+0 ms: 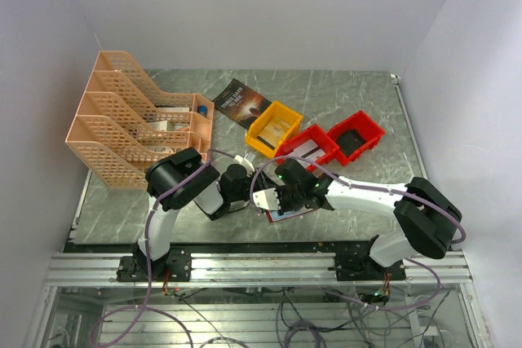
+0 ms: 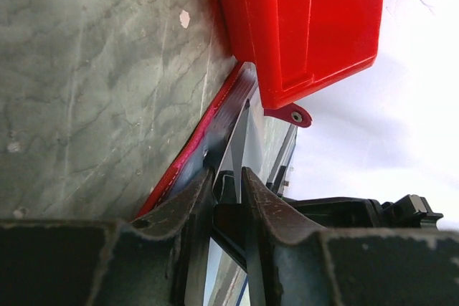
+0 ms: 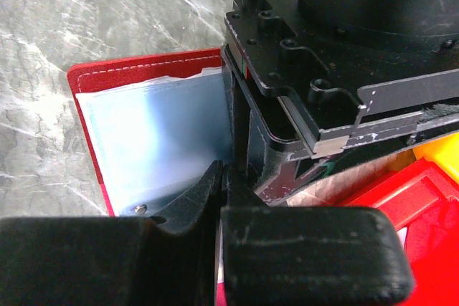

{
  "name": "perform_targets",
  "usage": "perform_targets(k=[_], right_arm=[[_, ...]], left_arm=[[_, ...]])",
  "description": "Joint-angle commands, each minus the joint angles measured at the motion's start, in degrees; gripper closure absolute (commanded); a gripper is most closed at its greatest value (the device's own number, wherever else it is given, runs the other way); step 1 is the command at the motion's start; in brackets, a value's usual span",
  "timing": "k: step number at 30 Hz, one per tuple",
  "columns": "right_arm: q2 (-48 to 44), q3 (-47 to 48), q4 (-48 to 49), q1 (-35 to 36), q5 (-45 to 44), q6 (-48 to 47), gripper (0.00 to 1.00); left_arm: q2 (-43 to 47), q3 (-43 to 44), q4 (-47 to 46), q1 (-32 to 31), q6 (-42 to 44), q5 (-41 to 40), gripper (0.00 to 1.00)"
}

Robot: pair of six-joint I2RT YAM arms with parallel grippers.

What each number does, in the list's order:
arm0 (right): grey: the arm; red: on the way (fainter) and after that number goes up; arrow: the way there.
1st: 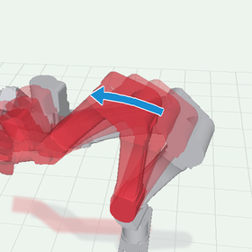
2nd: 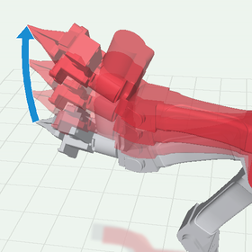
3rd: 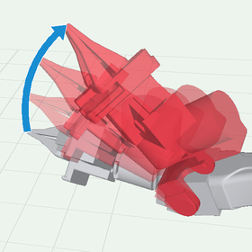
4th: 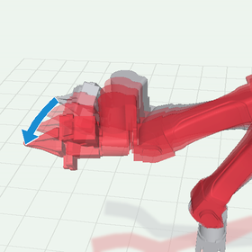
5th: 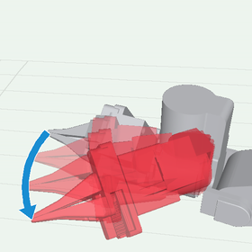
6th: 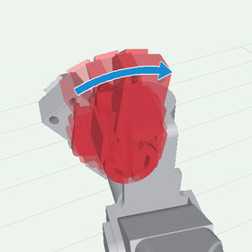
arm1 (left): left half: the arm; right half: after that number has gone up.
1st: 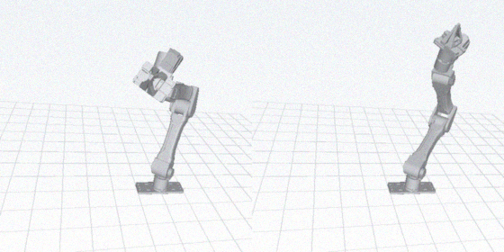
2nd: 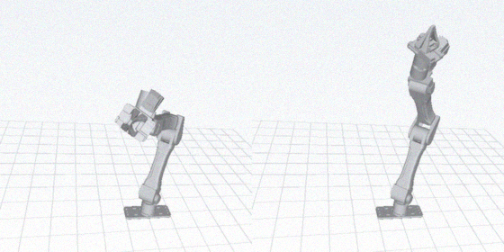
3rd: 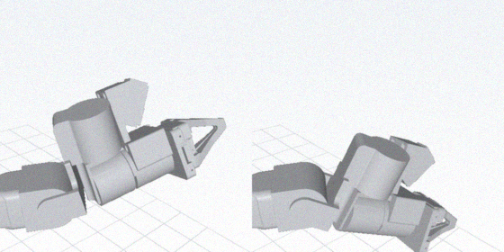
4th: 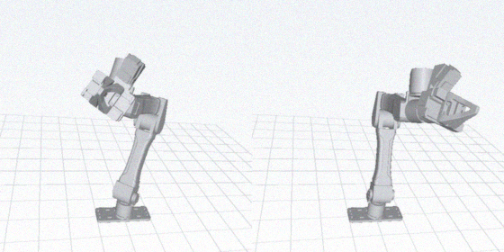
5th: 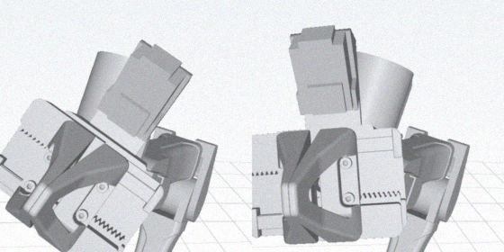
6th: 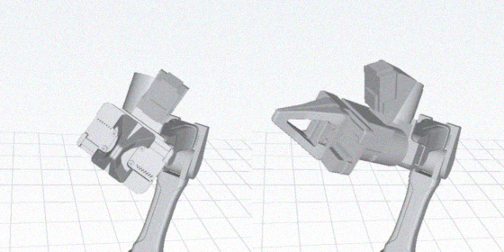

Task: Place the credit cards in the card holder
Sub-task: Insert the credit card into the card holder.

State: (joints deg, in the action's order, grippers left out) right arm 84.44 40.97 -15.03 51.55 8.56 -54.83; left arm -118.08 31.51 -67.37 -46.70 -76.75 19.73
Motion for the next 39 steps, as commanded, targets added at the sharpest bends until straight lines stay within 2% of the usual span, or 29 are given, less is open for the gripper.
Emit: perform_targets(k=[1,13,17,20,26,33,39], right_arm=[[0.5,0.42,-1.96,-0.21,-3.94,0.77,1.0],[-1.33,1.14,-3.4,-3.11,-1.51,1.85,1.0],[-2.65,2.83,-6.58,-5.09,7.32,2.54,1.0],[-4.04,3.94,-8.63,-8.22,14.1,3.15,0.96],[-5.71,4.93,-10.45,-14.31,19.34,4.69,0.95],[-4.59,6.41,-12.89,-18.77,15.0,4.8,0.95],[-3.86,6.55,-14.45,-24.59,13.01,3.82,0.95]], left_arm=[[-0.02,0.0,3.43,0.29,1.85,0.43,0.64],[1.09,-0.57,3.02,0.37,2.06,-0.29,0.59],[1.78,-0.61,4.34,0.47,2.61,-0.47,0.61],[2.0,-0.95,4.73,0.47,2.83,-0.54,0.62],[2.59,-1.66,3.38,0.47,2.96,-0.66,0.63],[5.96,-0.8,9.49,0.47,5.64,-2.07,0.64],[7.07,1.13,15.14,0.51,7.86,-2.3,0.7]])
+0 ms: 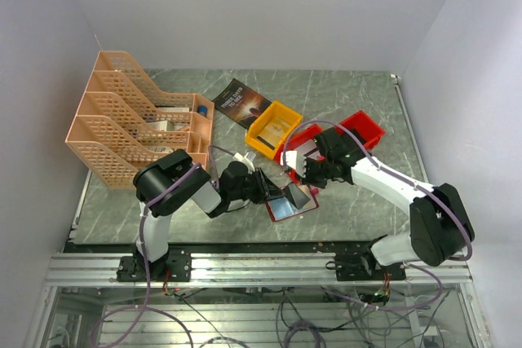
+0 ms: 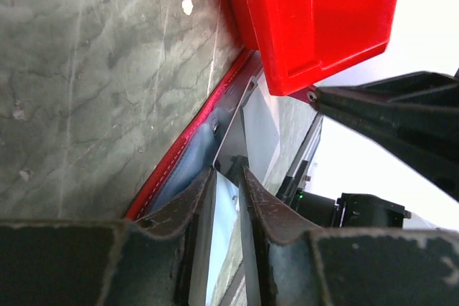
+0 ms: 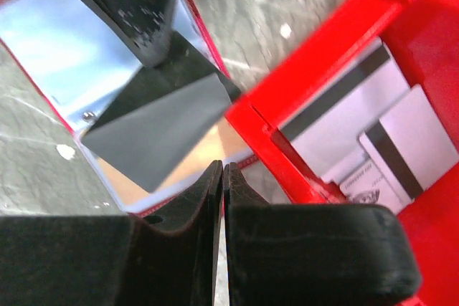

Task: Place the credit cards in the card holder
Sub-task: Insert the credit card into the card holder.

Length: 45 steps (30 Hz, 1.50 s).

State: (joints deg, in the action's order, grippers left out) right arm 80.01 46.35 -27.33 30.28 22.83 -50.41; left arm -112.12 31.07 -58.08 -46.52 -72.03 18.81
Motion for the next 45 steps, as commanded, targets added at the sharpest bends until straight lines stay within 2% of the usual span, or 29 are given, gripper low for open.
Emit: perform_targets(k=[1,10,19,26,32,38,45], right_arm=[[0.63,1.0,-2.13,-3.98,-1.51,-0.64,0.95],[4.89,1.02,-1.8,-4.72,-5.41,0.02,0.94],[5.15,1.2,-2.0,-4.79,-4.08,0.44,0.94],[4.95,1.29,-2.11,-4.74,-3.43,0.45,0.94],[4.89,1.29,-2.1,-4.76,-3.32,0.48,0.94],[4.8,1.29,-2.11,-4.74,-3.14,0.4,0.93],[4.78,1.28,-2.07,-4.79,-3.34,0.3,0.93]], left_arm=[[1.17,1.62,6.26,0.37,3.3,-1.4,0.71],[2.37,1.7,6.64,0.29,3.9,-1.8,0.76],[3.64,0.22,0.47,0.14,3.92,-2.52,0.68],[5.22,1.0,7.27,-0.94,4.55,-6.19,0.62],[3.06,0.07,2.04,-1.42,1.78,-7.14,0.62],[3.9,-1.11,1.25,-2.58,0.25,-10.54,0.61],[1.18,-1.69,-5.81,-4.09,-1.61,-12.16,0.63]])
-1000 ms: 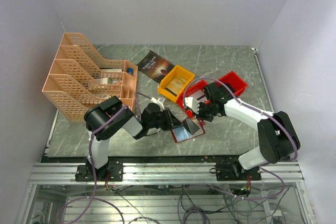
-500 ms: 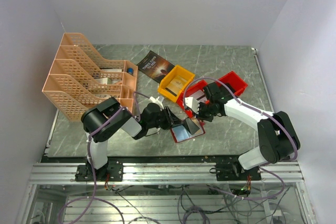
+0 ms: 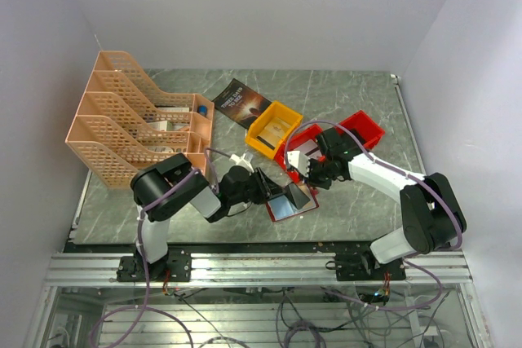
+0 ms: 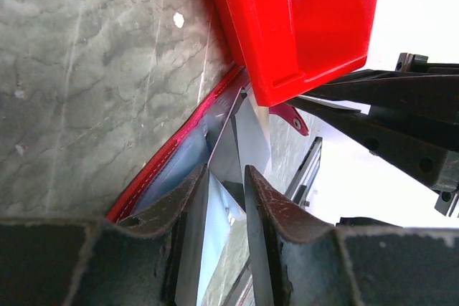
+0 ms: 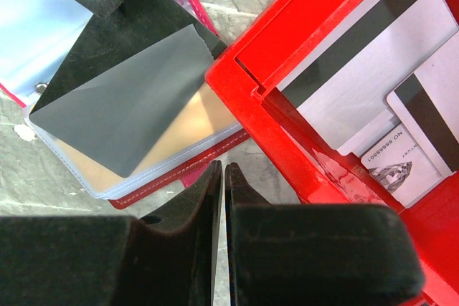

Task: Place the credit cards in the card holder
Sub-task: Insert the credit card into the card holder.

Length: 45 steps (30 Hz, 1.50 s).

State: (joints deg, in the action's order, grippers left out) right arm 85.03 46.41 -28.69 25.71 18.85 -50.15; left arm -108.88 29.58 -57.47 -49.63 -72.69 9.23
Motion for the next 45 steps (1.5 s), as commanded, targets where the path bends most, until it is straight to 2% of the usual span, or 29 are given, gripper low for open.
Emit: perform_targets(k=[1,5,12,17,30,45], right_arm=[[-0.22,1.17,-0.75,-0.18,0.59,0.03,0.93],[-0.07,1.14,-0.74,-0.18,0.53,0.01,0.93],[-0.01,1.11,-0.77,-0.14,0.5,-0.1,0.93],[0.17,1.14,-0.88,-0.14,0.48,-0.19,0.93],[2.72,1.4,-1.97,-0.18,0.46,-0.5,0.93],[3.03,1.4,-2.18,-0.14,2.18,-0.66,0.93]], left_arm=[[-2.38,-0.04,-7.15,-1.23,-0.97,-2.78,0.63],[-3.35,0.06,-9.3,-1.83,-0.41,-3.59,0.67],[-5.96,0.04,-13.99,-1.8,0.53,-2.29,0.86],[-6.87,-0.05,-15.23,-1.47,0.97,0.48,0.93],[-3.38,-0.39,-7.2,0.35,2.24,5.13,0.93],[-3.46,3.34,0.66,2.12,4.19,11.11,0.93]])
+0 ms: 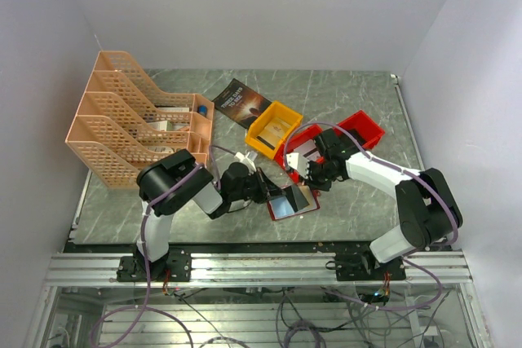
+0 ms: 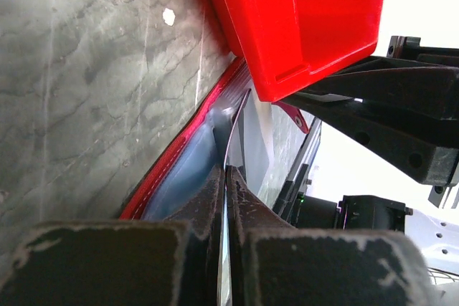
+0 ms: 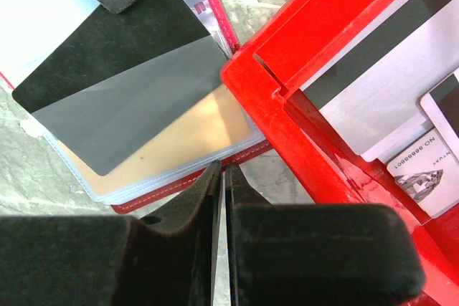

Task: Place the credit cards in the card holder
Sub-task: Insert the credit card into the card holder.

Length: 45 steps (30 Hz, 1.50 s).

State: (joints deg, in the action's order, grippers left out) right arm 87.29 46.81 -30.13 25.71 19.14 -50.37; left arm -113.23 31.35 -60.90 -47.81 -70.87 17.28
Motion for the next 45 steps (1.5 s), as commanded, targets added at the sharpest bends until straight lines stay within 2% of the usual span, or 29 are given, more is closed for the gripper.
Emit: perform_targets(k=[1,16,27,45], right_arm=[[0.72,1.01,-0.79,-0.14,2.14,-0.43,0.93],[0.95,1.14,-0.16,0.56,3.74,0.17,0.93],[1.21,1.27,0.55,0.56,2.34,0.92,0.93],[1.17,1.18,0.44,0.65,2.85,0.79,0.93]], left_arm=[[0.71,1.92,4.46,0.36,2.44,3.38,0.93],[0.75,6.14,10.44,1.01,4.39,5.79,0.93],[5.03,4.59,17.09,2.2,7.11,5.81,0.93],[1.16,10.83,22.31,2.37,10.82,10.62,0.93]])
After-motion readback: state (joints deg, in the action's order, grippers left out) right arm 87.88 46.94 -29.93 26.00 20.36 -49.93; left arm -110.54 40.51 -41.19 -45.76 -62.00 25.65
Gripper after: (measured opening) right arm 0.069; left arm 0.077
